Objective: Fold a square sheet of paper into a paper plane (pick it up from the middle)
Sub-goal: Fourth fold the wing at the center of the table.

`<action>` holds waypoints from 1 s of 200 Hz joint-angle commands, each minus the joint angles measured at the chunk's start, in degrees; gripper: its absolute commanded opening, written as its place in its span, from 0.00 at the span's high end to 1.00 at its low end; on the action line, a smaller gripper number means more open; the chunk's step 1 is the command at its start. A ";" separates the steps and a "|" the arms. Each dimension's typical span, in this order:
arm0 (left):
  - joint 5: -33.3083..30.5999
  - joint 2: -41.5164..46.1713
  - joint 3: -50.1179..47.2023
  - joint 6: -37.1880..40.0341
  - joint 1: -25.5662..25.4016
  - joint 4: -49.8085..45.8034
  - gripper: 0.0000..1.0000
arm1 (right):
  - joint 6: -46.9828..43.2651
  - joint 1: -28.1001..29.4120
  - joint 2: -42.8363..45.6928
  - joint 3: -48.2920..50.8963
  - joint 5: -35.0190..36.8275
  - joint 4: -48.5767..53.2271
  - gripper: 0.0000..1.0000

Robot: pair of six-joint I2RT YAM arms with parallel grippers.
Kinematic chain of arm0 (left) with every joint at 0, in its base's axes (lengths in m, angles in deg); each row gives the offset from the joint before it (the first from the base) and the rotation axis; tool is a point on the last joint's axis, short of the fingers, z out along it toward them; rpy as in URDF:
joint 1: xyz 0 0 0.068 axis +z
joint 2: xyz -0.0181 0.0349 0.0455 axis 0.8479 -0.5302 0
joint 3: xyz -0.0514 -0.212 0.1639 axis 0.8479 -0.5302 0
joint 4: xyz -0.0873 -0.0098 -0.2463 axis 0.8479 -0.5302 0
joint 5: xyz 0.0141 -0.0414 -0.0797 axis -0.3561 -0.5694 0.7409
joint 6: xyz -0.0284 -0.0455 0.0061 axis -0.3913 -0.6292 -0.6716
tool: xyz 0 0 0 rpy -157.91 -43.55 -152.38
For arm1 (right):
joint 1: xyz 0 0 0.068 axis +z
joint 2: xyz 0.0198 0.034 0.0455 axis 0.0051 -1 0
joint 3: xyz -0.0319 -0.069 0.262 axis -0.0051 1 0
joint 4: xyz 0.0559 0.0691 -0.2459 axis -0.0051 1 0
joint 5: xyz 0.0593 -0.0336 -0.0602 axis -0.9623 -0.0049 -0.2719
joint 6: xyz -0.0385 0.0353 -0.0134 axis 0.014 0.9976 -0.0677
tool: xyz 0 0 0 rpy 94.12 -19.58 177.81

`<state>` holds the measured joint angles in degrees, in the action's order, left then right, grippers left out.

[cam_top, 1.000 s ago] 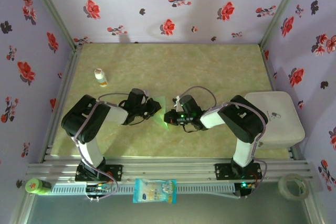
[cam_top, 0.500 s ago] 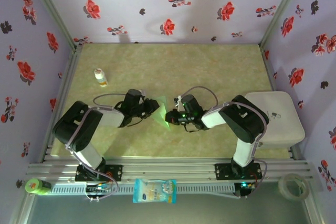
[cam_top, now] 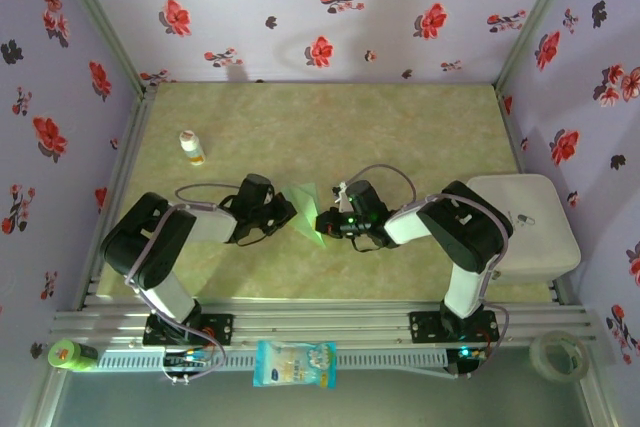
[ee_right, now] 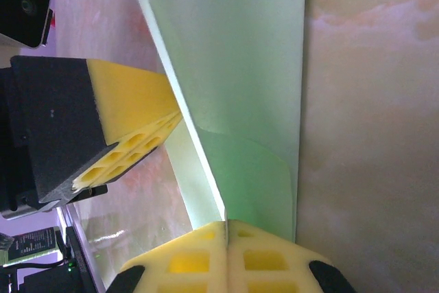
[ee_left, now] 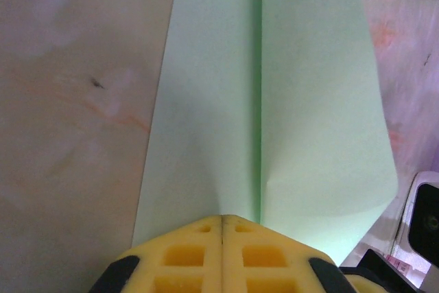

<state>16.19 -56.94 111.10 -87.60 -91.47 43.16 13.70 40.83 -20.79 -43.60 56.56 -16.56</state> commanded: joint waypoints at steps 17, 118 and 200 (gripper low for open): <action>-2.03 -0.54 -0.72 -0.87 -1.31 -4.01 0.97 | 0.08 -1.31 0.01 1.55 1.14 3.50 1.00; -3.82 1.14 -1.88 -2.14 -2.98 -3.98 0.97 | 0.13 -1.05 -0.99 0.46 -1.24 3.65 1.00; -6.65 7.54 0.63 2.32 -3.15 -9.49 0.89 | -1.33 -0.96 -1.30 0.00 -1.09 6.05 1.00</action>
<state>11.38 -52.33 110.57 -88.23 -94.27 37.13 13.20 40.28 -20.33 -43.73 55.29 -14.99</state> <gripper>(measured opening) 0.106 0.046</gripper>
